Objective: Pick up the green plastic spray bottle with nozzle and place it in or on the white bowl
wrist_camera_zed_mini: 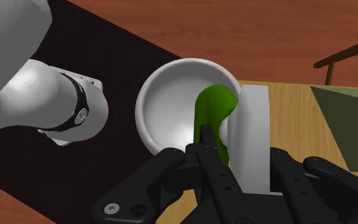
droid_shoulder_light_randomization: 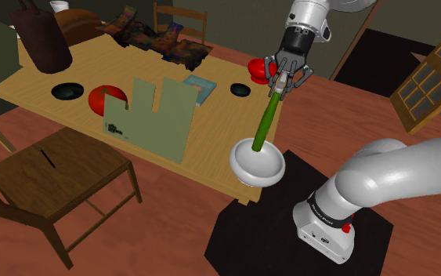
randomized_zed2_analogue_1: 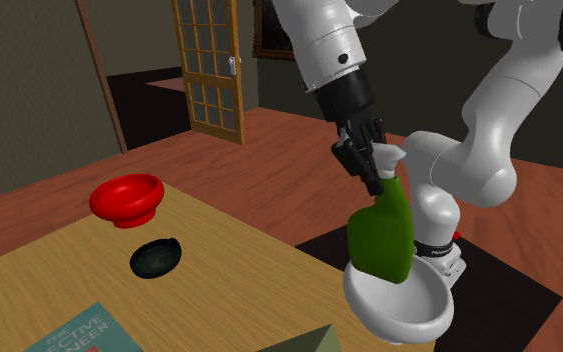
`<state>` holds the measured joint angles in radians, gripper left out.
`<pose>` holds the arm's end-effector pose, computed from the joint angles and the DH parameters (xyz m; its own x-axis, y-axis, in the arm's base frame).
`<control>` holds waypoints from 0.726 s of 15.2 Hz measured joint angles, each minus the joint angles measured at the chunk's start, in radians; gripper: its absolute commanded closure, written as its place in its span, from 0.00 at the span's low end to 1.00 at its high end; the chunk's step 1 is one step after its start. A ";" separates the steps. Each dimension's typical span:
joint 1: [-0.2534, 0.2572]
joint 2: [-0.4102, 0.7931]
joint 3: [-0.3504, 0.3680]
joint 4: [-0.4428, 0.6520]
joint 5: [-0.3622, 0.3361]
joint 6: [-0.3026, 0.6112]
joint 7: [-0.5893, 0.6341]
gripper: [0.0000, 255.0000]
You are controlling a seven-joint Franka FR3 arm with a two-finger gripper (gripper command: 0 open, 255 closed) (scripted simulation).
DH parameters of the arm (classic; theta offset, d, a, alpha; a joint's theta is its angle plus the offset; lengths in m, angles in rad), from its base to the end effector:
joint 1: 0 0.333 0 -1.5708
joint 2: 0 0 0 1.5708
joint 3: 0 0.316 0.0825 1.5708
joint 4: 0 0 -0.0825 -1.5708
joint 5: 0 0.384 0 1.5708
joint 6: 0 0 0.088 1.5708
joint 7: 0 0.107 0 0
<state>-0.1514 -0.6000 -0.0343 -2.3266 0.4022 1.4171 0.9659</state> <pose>0.3368 -0.0179 0.5438 0.3572 -0.7899 -0.4985 -0.9088 -0.4172 0.0098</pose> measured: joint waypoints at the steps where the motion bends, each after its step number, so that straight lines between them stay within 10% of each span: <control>1: 0.001 -0.040 0.007 -0.030 0.006 -0.007 0.011 1.00; 11: 0.003 -0.123 0.033 -0.192 0.023 0.074 -0.003 1.00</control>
<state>-0.1483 -0.7227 -0.0012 -2.5185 0.4255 1.4909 0.9631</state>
